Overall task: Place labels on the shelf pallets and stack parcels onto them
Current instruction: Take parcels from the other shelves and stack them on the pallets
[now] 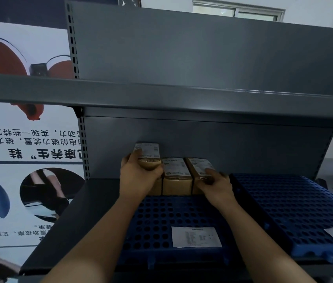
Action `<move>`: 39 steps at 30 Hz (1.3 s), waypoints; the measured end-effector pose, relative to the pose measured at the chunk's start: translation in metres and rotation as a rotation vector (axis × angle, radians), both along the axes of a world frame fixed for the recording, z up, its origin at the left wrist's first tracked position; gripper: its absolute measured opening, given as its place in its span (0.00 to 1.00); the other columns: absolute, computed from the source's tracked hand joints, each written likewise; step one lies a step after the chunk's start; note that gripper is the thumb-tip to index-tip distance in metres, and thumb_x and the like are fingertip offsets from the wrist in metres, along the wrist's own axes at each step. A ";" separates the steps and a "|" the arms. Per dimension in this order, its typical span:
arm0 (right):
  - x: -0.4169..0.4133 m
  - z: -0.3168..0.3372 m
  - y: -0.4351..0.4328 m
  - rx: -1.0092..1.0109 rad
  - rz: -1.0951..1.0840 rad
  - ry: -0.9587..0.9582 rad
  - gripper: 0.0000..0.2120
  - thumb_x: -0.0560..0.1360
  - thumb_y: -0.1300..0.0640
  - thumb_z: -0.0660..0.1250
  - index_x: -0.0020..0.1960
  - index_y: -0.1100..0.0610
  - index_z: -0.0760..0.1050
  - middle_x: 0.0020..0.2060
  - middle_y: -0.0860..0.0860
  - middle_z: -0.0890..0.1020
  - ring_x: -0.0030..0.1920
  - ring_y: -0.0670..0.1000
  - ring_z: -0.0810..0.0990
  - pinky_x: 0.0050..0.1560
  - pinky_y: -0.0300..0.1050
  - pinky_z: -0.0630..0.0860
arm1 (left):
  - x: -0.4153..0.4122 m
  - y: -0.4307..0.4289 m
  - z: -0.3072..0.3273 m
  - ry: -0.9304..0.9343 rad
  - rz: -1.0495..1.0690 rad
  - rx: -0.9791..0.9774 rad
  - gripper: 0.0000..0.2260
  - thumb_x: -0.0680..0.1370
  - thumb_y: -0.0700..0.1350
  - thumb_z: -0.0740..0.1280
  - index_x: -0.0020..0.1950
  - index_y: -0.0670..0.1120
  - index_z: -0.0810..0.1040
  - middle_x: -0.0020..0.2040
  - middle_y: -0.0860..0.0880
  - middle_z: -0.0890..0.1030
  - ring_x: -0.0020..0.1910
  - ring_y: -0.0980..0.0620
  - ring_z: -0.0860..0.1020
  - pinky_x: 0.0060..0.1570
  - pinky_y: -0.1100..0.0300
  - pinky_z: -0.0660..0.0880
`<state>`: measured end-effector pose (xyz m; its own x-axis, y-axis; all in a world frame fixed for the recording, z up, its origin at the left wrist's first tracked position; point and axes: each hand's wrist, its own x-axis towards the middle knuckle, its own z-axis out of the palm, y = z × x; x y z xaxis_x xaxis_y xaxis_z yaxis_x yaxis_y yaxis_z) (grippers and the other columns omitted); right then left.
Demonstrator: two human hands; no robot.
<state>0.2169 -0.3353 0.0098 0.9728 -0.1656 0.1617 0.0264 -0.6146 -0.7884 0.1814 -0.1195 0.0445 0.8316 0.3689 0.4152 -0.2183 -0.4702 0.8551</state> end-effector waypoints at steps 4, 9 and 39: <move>0.001 -0.001 0.000 0.015 0.013 -0.005 0.30 0.74 0.46 0.68 0.74 0.45 0.64 0.76 0.54 0.55 0.73 0.58 0.61 0.72 0.53 0.65 | 0.001 0.000 -0.001 0.014 -0.015 -0.007 0.40 0.67 0.53 0.77 0.75 0.49 0.64 0.68 0.47 0.67 0.66 0.49 0.69 0.59 0.63 0.65; 0.002 -0.003 0.000 0.042 0.031 -0.018 0.30 0.74 0.48 0.69 0.74 0.47 0.65 0.76 0.54 0.56 0.72 0.57 0.62 0.72 0.52 0.64 | 0.003 0.000 -0.001 -0.001 -0.042 -0.039 0.41 0.65 0.53 0.78 0.73 0.51 0.63 0.67 0.48 0.69 0.66 0.50 0.68 0.57 0.61 0.66; -0.155 0.019 -0.107 -0.531 -0.247 -0.123 0.23 0.78 0.47 0.64 0.71 0.54 0.70 0.69 0.51 0.73 0.69 0.54 0.71 0.70 0.55 0.64 | -0.084 -0.132 -0.013 -0.174 -0.342 0.576 0.24 0.77 0.58 0.60 0.69 0.47 0.72 0.66 0.48 0.76 0.62 0.47 0.75 0.60 0.50 0.72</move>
